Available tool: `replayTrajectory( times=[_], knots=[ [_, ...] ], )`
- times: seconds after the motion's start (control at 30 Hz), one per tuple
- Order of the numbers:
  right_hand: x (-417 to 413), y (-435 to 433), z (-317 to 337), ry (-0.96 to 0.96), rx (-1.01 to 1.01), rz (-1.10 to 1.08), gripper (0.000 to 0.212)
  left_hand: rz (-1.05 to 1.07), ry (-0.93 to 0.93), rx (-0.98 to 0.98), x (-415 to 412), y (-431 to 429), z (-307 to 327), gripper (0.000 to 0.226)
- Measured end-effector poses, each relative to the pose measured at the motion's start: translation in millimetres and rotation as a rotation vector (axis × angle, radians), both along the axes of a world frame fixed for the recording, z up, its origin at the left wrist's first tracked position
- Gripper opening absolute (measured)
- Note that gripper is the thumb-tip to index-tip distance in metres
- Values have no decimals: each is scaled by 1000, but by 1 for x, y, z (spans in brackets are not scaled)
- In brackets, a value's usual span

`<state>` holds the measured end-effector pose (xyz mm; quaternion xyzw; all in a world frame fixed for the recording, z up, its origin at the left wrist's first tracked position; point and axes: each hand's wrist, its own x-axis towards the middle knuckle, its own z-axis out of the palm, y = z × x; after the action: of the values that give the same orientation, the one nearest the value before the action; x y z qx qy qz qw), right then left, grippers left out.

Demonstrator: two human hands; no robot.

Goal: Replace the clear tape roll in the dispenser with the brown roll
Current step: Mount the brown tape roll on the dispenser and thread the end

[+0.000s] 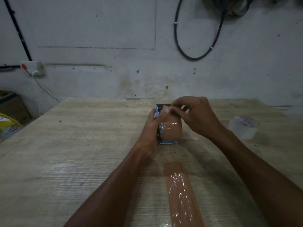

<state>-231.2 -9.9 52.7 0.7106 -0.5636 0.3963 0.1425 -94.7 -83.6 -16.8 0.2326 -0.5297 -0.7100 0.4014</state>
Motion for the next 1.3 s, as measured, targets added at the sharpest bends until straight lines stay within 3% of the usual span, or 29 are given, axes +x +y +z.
replayTrajectory(
  times=[0.1,0.2,0.8,0.93,1.03,1.3],
  knots=[
    [-1,-2,1,29,37,10,7,3,-30,-37,0,-1,-2,53],
    [-2,-3,0,-8,78,0,5,-1,-44,-53,1,-1,-2,51],
    [4,-13,3,-463,184,-60,9,0,-46,-3,7,1,1,102],
    [8,-12,2,-480,217,-50,11,-26,13,130,7,3,2,87],
    [12,-10,1,-448,233,-46,12,-62,9,213,5,0,1,95],
    [17,-5,1,-565,263,-7,14,-68,85,221,7,-5,0,80]
  ],
)
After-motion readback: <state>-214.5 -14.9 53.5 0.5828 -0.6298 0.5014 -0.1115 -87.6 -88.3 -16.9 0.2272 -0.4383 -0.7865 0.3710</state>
